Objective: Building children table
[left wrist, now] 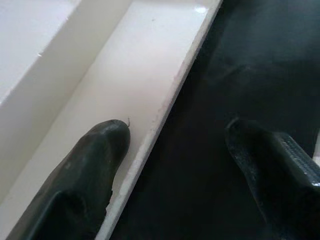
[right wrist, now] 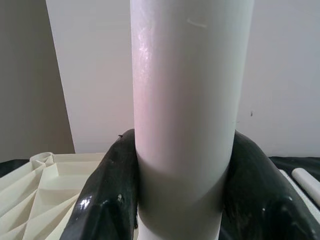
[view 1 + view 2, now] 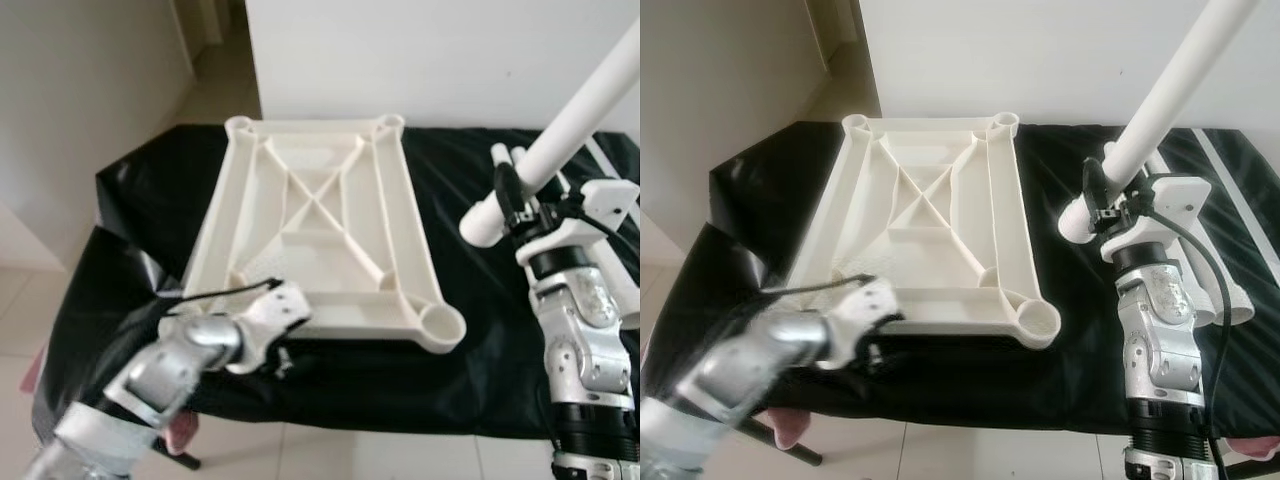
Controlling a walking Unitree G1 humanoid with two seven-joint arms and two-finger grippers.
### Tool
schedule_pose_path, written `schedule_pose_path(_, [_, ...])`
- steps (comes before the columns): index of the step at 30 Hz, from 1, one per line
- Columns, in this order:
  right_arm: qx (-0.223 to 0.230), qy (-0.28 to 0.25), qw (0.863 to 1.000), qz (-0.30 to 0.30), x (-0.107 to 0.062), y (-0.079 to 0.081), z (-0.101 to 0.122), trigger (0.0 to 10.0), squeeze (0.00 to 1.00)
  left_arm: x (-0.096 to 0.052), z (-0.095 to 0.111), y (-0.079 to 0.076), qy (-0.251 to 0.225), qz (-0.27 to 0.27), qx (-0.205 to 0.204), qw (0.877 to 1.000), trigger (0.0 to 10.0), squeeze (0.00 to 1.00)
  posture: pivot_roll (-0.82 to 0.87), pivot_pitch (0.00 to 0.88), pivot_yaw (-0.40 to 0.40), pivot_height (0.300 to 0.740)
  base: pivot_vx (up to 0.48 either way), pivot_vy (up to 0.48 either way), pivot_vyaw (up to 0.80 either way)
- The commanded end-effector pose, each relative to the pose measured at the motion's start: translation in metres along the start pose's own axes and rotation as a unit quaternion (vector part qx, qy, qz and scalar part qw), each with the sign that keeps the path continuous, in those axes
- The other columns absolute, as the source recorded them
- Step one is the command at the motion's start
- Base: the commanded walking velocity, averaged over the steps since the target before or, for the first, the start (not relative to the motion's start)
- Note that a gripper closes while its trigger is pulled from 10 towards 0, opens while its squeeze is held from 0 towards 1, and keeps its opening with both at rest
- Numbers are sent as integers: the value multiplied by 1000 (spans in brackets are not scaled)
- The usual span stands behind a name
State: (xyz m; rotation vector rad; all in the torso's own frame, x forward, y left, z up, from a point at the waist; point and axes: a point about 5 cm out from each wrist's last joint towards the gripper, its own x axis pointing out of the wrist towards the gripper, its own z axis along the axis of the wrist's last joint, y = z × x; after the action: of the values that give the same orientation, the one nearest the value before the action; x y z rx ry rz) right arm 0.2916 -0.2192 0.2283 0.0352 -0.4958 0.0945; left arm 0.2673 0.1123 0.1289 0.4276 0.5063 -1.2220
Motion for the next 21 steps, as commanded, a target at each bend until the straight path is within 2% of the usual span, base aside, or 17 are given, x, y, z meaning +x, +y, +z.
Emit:
schedule_pose_path(1, [0, -8, 1000, 1, 0, 1, 1, 10000, 0, -4, -12, 3, 22, -15, -19, 999, 10000, 0, -11, 67, 34, 740, 0, 0, 0])
schedule_pose_path(6, [2, -8, 1000, 3, 1, 3, 0, 10000, 0, -12, -16, 15, 33, 11, -20, 999, 10000, 0, -8, 68, 33, 740, 0, 0, 0])
schedule_pose_path(10, [5, -7, 1000, 4, 2, 4, -2, 10000, 0, -26, -23, 43, 55, 87, -15, 995, 10000, 0, -5, 68, 34, 740, 0, 0, 0])
schedule_pose_path(11, [5, -7, 1000, 4, 2, 4, -2, 10000, 0, -26, -23, 43, 55, 87, -15, 995, 10000, 0, -5, 68, 34, 740, 0, 0, 0])
schedule_pose_path(13, [7, -7, 1000, 4, 2, 5, -2, 10000, 0, -29, -26, 58, 66, 131, -16, 989, 10000, 0, -9, 69, 35, 740, 0, 0, 0])
schedule_pose_path(18, [8, -8, 1000, 4, 1, 6, -2, 10000, 0, -33, -28, 71, 72, 169, -16, 983, 10000, 0, -11, 71, 35, 740, 0, 0, 0])
schedule_pose_path(21, [9, -5, 1000, 4, 0, 6, -3, 10000, 0, -42, -23, 87, 64, 211, -22, 975, 10000, 0, -10, 74, 33, 740, 0, 0, 0])
